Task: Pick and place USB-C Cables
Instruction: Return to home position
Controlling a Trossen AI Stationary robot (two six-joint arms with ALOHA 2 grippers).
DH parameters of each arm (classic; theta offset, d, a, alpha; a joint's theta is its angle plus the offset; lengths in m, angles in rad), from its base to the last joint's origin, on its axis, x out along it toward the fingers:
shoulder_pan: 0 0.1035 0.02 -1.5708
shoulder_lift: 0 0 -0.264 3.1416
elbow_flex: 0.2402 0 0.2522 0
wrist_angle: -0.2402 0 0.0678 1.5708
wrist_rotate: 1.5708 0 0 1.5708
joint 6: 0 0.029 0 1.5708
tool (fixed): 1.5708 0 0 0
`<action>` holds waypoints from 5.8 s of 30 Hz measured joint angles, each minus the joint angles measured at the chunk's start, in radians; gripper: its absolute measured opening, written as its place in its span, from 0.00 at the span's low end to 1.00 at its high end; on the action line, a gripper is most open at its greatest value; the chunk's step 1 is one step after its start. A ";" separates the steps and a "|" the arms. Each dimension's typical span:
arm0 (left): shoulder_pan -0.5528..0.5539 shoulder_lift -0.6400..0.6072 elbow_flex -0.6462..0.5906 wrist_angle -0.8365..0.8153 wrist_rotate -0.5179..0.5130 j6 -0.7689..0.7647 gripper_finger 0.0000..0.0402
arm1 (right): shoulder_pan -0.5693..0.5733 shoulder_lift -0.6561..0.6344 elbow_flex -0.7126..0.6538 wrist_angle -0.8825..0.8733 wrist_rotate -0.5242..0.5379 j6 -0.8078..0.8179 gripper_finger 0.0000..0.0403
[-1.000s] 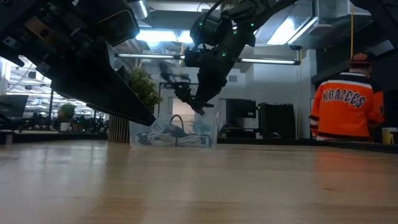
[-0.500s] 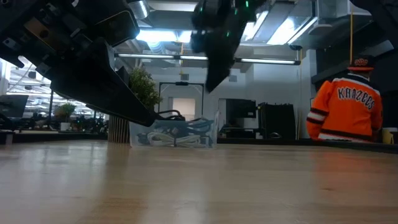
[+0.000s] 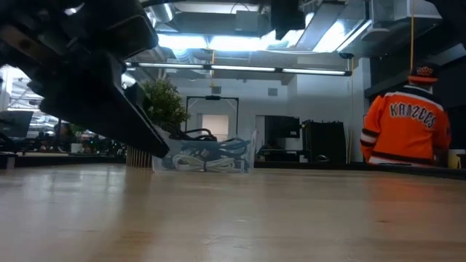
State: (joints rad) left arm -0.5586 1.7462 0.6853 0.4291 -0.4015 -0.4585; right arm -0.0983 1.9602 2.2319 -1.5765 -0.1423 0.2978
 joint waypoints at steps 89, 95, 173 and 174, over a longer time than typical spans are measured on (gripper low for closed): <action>0.338 -1.709 -0.677 -0.390 0.210 0.203 0.22 | 0.639 -1.751 -2.113 1.579 0.401 -0.152 0.36; 0.338 -1.709 -0.677 -0.389 0.209 0.146 0.22 | 0.639 -1.789 -2.183 1.631 0.352 -0.168 0.36; 0.338 -1.707 -0.676 -0.391 0.208 0.128 0.22 | 0.494 -1.959 -2.225 1.647 0.246 -0.174 0.36; 0.338 -1.707 -0.676 -0.391 0.208 0.128 0.22 | 0.488 -1.959 -2.225 1.647 0.246 -0.174 0.36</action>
State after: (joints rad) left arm -0.2207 0.0387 0.0093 0.0383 -0.1935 -0.3302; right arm 0.3894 0.0013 0.0071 0.0708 0.1036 0.1242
